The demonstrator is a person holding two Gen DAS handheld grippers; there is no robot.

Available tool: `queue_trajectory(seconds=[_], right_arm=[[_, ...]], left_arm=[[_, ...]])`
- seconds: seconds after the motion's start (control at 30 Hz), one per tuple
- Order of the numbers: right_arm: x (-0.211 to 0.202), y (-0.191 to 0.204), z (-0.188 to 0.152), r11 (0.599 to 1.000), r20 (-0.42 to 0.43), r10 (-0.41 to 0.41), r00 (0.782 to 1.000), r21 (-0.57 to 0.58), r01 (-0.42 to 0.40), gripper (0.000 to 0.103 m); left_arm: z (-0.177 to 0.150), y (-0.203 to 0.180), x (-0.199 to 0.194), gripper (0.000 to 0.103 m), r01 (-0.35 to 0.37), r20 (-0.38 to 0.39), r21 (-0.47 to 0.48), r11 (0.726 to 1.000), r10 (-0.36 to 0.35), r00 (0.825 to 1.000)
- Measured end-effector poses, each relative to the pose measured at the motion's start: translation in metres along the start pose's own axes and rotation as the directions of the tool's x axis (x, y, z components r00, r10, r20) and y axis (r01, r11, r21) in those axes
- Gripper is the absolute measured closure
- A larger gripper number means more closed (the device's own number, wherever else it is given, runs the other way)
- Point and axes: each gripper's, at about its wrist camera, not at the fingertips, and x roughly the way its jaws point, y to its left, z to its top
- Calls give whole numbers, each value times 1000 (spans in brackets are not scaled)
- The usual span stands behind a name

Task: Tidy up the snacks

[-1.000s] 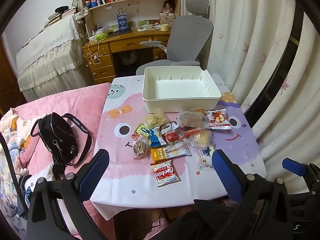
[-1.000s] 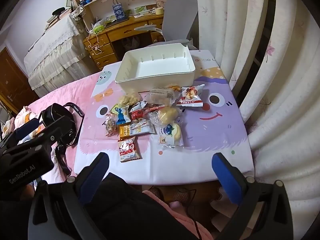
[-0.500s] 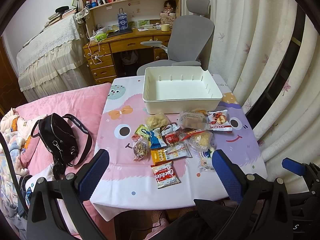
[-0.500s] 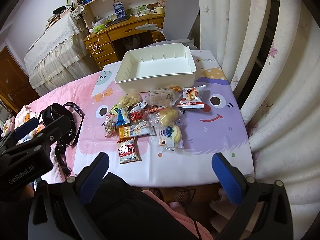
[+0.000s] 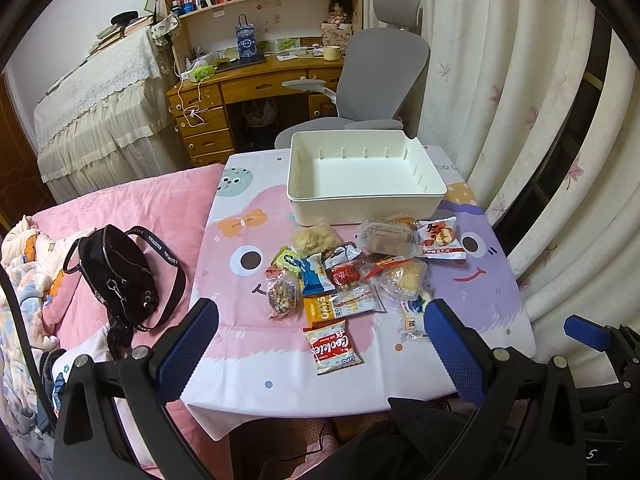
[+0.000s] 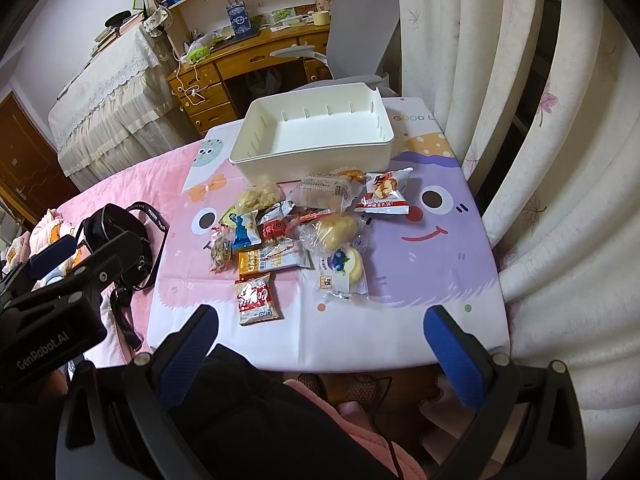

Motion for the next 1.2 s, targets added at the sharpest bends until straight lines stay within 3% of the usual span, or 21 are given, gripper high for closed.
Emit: queue_trajectory(seconds=[0.83,1.2], right_arm=[[-6,-9,15,999,46,14,999,-35,-12,0],[-2,-31,32,996,76,74,994,-61,-69,0]], left_arm=[[3,11,-9,1,-23,-13,-21,1000,22,1000],[6,1,7,1,-5,-48,-74,997,2,999]])
